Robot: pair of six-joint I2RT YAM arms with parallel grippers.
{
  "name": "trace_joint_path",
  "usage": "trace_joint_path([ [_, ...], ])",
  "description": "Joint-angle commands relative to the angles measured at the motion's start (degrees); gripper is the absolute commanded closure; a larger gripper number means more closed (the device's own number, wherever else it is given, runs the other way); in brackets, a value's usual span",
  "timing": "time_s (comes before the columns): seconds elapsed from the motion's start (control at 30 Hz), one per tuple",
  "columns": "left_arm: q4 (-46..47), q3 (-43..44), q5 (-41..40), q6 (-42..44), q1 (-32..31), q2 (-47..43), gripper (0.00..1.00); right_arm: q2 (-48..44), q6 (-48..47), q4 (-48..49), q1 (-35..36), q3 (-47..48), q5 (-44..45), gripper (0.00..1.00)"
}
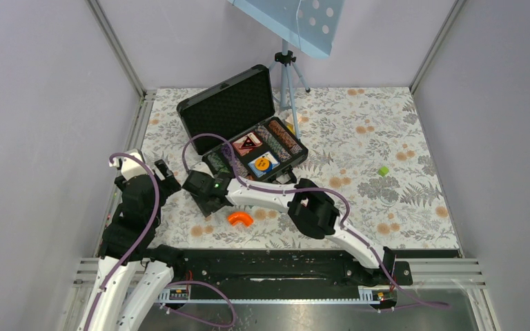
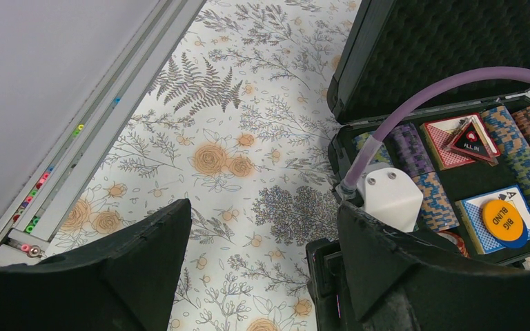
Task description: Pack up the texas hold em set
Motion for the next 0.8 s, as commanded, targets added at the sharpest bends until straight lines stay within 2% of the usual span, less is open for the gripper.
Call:
trace_joint_path([
  [0.0,2.77,-0.06,-0.11,0.55,0.21,-0.55,0.23,5.07,0.65,-4.39,-2.15,0.35,-1.07,0.38],
  [0.33,2.80,-0.04,-0.26,0.55,0.21,-0.52,0.23,10.82,-1.57,-9.33,-2.61,9.79,-1.36,0.39],
  [0.77,2.88,-0.07,-0.08,0.55,0.21,-0.47,0.23,11.41,-1.83,-9.36,-3.12,9.90,-1.23,0.48],
])
